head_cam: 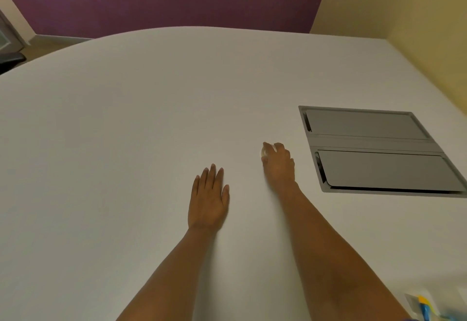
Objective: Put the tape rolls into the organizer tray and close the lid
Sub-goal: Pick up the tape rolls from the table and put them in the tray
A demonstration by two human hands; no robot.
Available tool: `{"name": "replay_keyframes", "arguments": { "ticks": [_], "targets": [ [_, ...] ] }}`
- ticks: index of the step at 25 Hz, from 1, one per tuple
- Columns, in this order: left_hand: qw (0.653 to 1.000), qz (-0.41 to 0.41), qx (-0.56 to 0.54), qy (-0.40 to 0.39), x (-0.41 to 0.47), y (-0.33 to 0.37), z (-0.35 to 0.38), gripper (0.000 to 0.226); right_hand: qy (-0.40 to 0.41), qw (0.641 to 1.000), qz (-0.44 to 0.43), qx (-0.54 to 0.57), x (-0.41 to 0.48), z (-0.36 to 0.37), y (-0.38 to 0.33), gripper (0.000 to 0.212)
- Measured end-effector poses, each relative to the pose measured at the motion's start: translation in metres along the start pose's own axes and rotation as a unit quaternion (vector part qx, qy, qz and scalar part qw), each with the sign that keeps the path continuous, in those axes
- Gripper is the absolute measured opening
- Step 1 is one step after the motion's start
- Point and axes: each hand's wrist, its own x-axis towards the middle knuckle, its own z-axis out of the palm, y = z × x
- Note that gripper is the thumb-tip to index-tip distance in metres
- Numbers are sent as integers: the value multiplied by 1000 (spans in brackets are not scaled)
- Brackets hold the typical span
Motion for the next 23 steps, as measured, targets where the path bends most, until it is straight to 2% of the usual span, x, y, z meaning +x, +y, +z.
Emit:
{"name": "replay_keyframes", "arguments": {
  "ticks": [5,8,17,23],
  "targets": [
    [999,-7,26,-29,-9,1,1,56,18,990,40,137,-13,-14,3,47],
    [998,-10,38,-43,-31,8,1,57,30,982,40,183,-33,-23,2,52],
    [991,11,18,-129,-139,38,-14,58,44,977,28,207,-143,-56,16,57],
    [988,15,27,-153,-216,46,-20,59,50,978,17,204,-220,-72,43,58]
  ]
}}
